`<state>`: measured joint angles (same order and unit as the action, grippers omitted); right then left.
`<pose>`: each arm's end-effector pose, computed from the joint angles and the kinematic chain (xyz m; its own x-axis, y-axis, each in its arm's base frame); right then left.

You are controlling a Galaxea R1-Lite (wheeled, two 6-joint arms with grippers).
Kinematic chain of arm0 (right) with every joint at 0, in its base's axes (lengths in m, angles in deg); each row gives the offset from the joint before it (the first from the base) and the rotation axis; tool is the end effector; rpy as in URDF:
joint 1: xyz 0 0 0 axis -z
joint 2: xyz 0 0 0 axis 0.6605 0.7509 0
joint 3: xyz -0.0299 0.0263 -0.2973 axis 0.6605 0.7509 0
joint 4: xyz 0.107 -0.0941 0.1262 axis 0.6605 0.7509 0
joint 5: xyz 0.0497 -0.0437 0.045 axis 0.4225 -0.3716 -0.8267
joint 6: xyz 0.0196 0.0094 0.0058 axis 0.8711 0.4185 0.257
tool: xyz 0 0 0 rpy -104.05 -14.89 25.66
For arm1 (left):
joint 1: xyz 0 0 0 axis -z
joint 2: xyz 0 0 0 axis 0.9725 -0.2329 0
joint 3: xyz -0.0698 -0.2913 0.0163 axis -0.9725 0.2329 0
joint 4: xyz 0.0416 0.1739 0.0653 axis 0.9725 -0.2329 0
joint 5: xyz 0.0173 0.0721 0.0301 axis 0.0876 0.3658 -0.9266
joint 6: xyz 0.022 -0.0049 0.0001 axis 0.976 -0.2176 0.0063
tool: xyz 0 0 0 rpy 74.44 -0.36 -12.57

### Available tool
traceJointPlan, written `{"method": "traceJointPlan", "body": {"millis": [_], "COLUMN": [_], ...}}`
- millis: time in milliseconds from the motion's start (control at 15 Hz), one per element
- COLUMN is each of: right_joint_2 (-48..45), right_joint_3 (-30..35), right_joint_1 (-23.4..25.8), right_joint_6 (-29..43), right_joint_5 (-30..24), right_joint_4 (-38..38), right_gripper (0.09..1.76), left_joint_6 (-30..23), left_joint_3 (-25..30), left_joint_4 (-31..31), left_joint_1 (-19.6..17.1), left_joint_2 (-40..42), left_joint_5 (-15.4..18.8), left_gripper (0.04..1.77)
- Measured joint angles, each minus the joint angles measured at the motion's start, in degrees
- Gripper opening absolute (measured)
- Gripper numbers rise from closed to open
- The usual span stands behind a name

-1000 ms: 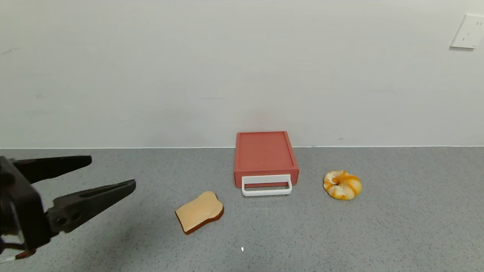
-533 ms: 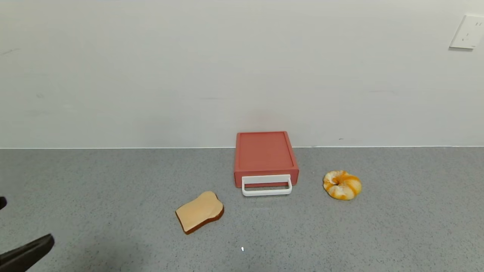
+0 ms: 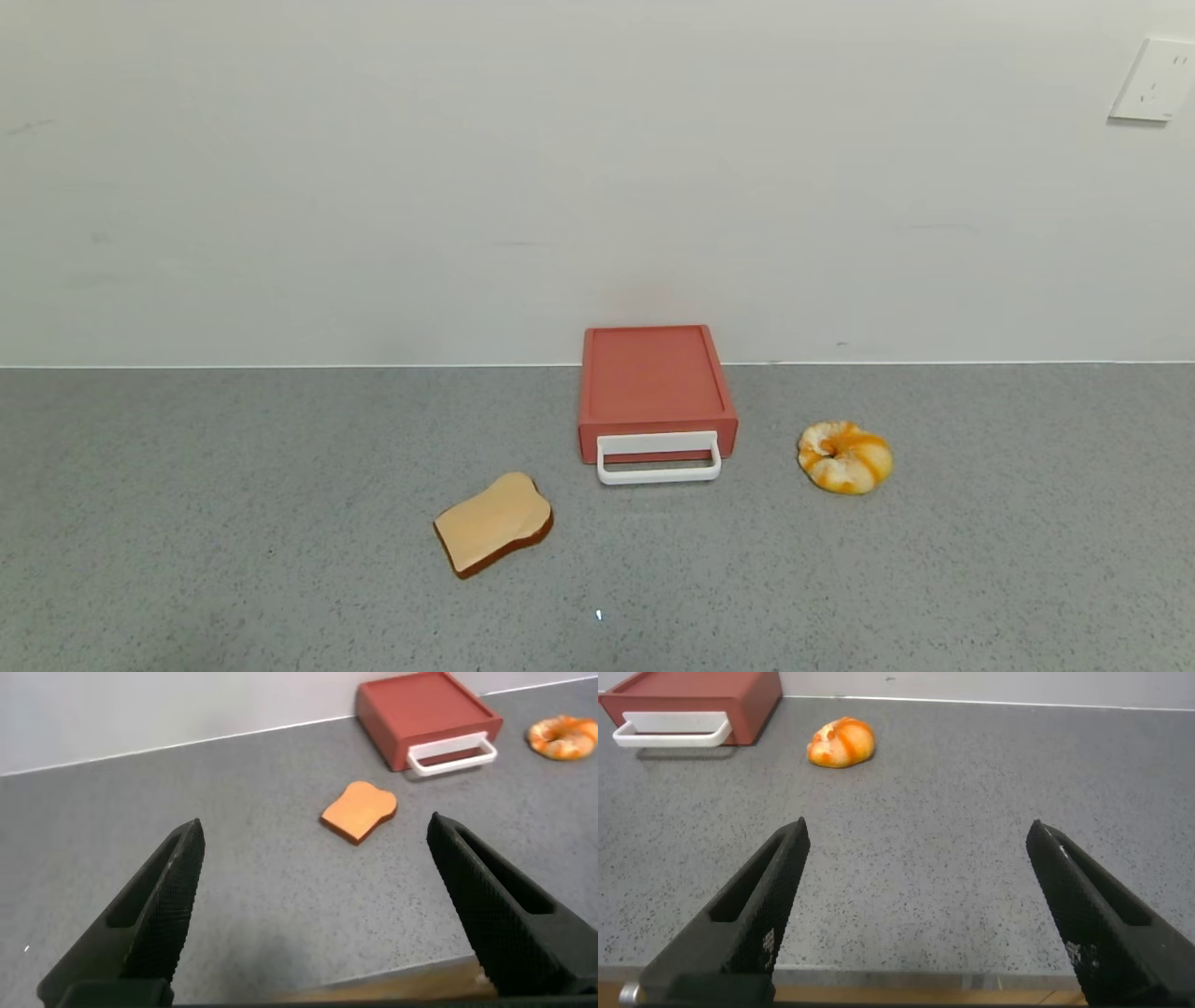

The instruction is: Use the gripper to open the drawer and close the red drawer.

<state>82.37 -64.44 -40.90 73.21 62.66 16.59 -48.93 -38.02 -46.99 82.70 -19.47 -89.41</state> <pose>-0.0230 0.0002 0.0757 1.0000 -0.0048 -0.0050 0.0048 1.0000 0.0062 -0.0261 0.0030 0.2226 0.9888 -0.1002 -0.1106 0.1073 0.9924 0.0600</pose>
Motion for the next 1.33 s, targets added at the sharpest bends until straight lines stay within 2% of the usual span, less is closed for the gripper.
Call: {"method": "traceJointPlan", "body": {"millis": [267,667,867,1067,1333], "right_joint_2": [0.00,0.00,0.00,0.00,0.00], "right_joint_3": [-0.02,-0.02,-0.02,-0.02,-0.02], "right_joint_1": [0.02,0.02,0.00,0.00,0.00], "right_joint_6": [-0.02,-0.02,-0.02,-0.02,-0.02], "right_joint_5": [0.00,0.00,0.00,0.00,0.00], "right_joint_4": [-0.01,0.00,0.00,0.00,0.00], "right_gripper": [1.71,1.71,1.71,1.71,1.71], "left_joint_6": [0.06,0.09,0.17,0.17,0.60], "left_joint_3": [0.83,6.92,13.07,21.77,30.14], "left_joint_4": [-2.34,-2.10,7.39,17.79,23.22], "left_joint_1": [-4.49,-6.01,-6.07,-6.07,-6.07], "left_joint_2": [6.53,16.04,19.01,20.76,22.36], "left_joint_5": [-0.48,0.28,0.89,3.64,5.03], "left_gripper": [1.72,1.72,1.72,1.72,1.72]}}
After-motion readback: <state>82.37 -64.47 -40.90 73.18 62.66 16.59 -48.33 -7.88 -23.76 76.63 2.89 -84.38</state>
